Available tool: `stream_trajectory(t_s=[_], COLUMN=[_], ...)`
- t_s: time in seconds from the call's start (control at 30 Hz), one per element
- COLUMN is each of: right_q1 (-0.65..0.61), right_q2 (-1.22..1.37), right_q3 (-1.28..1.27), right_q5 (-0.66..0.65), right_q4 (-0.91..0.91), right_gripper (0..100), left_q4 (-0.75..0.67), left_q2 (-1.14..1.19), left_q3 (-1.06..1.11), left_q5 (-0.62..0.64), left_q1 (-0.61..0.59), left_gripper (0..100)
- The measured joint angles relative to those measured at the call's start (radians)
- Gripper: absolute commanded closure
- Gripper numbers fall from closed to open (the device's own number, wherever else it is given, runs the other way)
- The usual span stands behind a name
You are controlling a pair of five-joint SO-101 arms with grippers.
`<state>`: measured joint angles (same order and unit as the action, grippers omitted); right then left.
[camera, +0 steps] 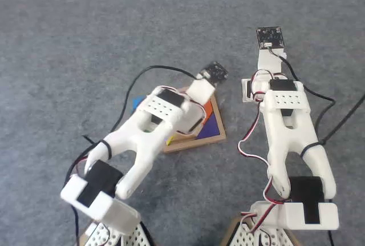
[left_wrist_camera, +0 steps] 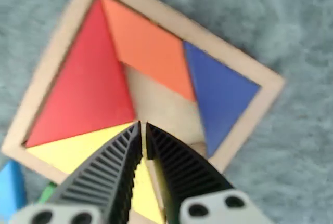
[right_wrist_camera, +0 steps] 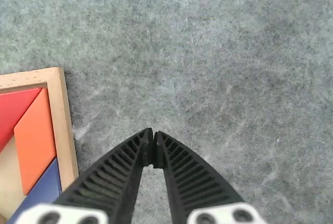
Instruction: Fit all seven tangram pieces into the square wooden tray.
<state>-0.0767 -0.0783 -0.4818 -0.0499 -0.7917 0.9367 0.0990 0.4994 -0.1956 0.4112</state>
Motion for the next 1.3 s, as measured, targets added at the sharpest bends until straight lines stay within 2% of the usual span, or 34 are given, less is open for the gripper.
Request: stream_trajectory(t_s=[0.17, 0.53, 0.7, 0.9, 1.0, 1.1, 1.2, 1.3], right_q1=[0.000, 0.000, 0.000, 0.000, 0.000, 0.000, -0.021, -0.052], right_q2=[0.000, 0.000, 0.000, 0.000, 0.000, 0.000, 0.000, 0.000], right_q3=[0.000, 0.000, 0.000, 0.000, 0.000, 0.000, 0.000, 0.000], right_q5=[0.000, 0.000, 0.000, 0.000, 0.000, -0.014, -0.032, -0.046], right_q4=[0.000, 0.000, 0.000, 0.000, 0.000, 0.000, 0.000, -0.003], right_gripper=[98.9, 98.9, 98.9, 98.9, 98.9, 98.9, 98.9, 98.9], left_q4=[0.011, 0.137, 0.146, 0.081, 0.068, 0.023, -0.002, -0.040], left_q2=[0.084, 0.089, -0.017, -0.236, -0.345, -0.417, -0.428, -0.411], left_q3=[0.000, -0.032, 0.025, 0.172, 0.178, 0.178, 0.178, 0.176], left_q5=[0.000, 0.003, 0.003, 0.003, 0.003, 0.012, 0.020, 0.021], left_q1=[0.006, 0.012, 0.012, 0.009, -0.069, -0.229, -0.385, -0.465], left_gripper=[99, 99, 99, 98, 98, 96, 91, 88])
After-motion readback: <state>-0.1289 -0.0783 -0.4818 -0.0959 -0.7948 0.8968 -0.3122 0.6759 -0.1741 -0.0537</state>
